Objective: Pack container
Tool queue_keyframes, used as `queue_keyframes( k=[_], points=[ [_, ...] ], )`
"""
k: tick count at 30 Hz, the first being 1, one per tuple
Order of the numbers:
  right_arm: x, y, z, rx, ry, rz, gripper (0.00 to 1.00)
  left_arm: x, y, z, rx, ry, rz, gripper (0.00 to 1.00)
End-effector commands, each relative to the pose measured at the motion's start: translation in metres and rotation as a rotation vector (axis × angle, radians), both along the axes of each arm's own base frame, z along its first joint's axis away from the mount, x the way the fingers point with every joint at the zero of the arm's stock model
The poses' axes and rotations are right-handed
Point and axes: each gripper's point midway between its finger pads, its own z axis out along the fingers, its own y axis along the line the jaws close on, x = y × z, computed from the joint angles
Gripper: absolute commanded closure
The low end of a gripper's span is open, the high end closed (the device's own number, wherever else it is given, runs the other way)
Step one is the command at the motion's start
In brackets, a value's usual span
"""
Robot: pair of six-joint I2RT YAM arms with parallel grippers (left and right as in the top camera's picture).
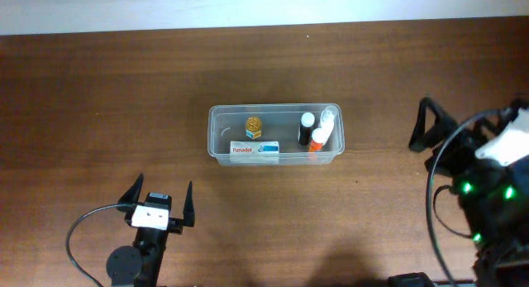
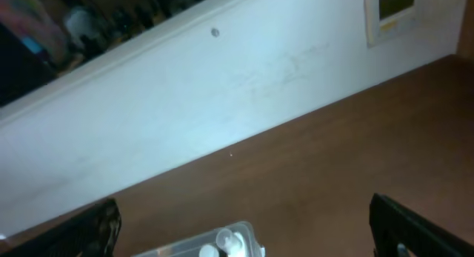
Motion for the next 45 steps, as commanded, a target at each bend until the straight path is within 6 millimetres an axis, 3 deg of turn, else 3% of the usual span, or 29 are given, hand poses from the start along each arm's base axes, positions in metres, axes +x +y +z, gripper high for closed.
queue_keyframes(
  k=[1, 6, 14, 20, 31, 45],
  points=[
    [-0.007, 0.005, -0.014, -0.072, -0.055, 0.047, 0.02, 0.000, 0.001, -0.001, -0.006, 0.000, 0.005, 0.01],
    [-0.018, 0.016, -0.029, -0.211, -0.166, 0.142, 0.02, 0.000, 0.001, -0.001, -0.006, 0.000, 0.005, 0.01],
    [-0.030, 0.008, -0.063, -0.248, -0.302, 0.101, 0.02, 0.000, 0.001, -0.001, -0.006, 0.000, 0.005, 0.01],
    [-0.026, 0.008, -0.092, -0.251, -0.390, 0.089, 0.02, 0.000, 0.001, -0.001, -0.006, 0.000, 0.005, 0.01],
    [-0.013, 0.007, -0.151, -0.311, -0.350, 0.094, 0.02, 0.000, 0.001, -0.001, -0.006, 0.000, 0.005, 0.01],
    [-0.011, 0.000, -0.191, -0.317, -0.338, 0.074, 0.02, 0.000, 0.001, -0.001, -0.006, 0.000, 0.005, 0.01]
  ],
)
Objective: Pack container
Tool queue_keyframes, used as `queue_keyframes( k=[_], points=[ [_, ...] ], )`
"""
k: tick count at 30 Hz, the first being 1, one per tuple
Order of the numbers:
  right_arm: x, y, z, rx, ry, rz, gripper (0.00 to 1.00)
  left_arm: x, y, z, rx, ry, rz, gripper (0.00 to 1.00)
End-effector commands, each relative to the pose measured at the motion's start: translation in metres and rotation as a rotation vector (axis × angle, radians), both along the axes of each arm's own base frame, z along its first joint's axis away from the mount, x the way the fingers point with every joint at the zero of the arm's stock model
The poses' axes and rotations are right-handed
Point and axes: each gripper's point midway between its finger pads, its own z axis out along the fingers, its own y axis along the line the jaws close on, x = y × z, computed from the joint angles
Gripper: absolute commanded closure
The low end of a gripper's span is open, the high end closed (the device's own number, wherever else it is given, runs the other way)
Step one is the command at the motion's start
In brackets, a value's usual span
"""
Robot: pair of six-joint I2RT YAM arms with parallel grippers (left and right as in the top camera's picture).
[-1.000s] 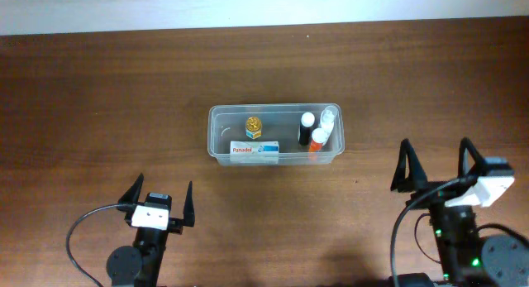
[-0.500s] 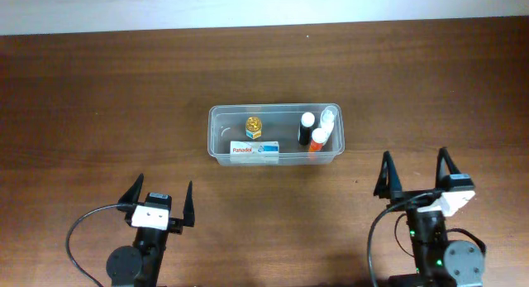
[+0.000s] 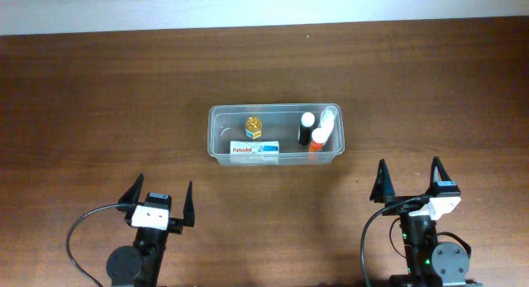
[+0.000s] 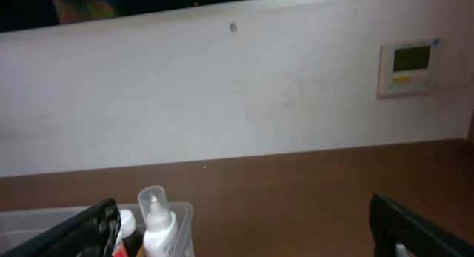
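Note:
A clear plastic container [image 3: 216,136] sits at the table's middle. Inside lie a white Panadol box [image 3: 254,150], a small yellow-capped jar [image 3: 254,126], a black bottle with a white cap [image 3: 307,130], an orange bottle [image 3: 317,141] and a white dropper bottle [image 3: 327,119]. The dropper bottle [image 4: 157,229] also shows in the right wrist view, at the container's corner. My left gripper [image 3: 159,198] stands open near the front left, empty. My right gripper [image 3: 409,179] stands open at the front right, empty, well short of the container.
A white wall [image 4: 237,94] with a thermostat panel [image 4: 407,64] stands behind the table's far edge. Cables loop beside both arm bases [image 3: 83,229].
My right arm has moved from the table's right edge, where it was raised and turned, to a low rest pose at the front right, pointing toward the container. The left arm has not moved.

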Motion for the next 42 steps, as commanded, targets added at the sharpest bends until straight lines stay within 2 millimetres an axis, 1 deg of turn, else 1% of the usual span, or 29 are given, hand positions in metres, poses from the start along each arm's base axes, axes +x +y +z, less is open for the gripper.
queue_keyframes(
  k=[1, 5, 10, 16, 42],
  points=[
    [0.003, 0.000, -0.014, -0.006, 0.015, 0.004, 0.02, 0.000, 0.001, -0.001, -0.005, 0.000, 0.005, 0.01],
    [0.005, 0.000, -0.038, -0.019, 0.087, 0.005, 0.02, 0.000, 0.001, 0.000, -0.005, 0.000, 0.005, 0.01],
    [0.005, 0.001, -0.063, -0.113, 0.185, 0.007, 0.02, 0.000, 0.001, 0.000, -0.005, 0.000, 0.005, 0.01],
    [0.005, 0.002, -0.063, -0.201, 0.183, 0.009, 0.02, 0.000, 0.001, -0.001, -0.005, 0.000, 0.005, 0.01],
    [0.005, 0.002, -0.063, -0.206, 0.182, 0.009, 0.02, 0.000, 0.001, -0.001, -0.005, 0.000, 0.005, 0.00]
  ],
)
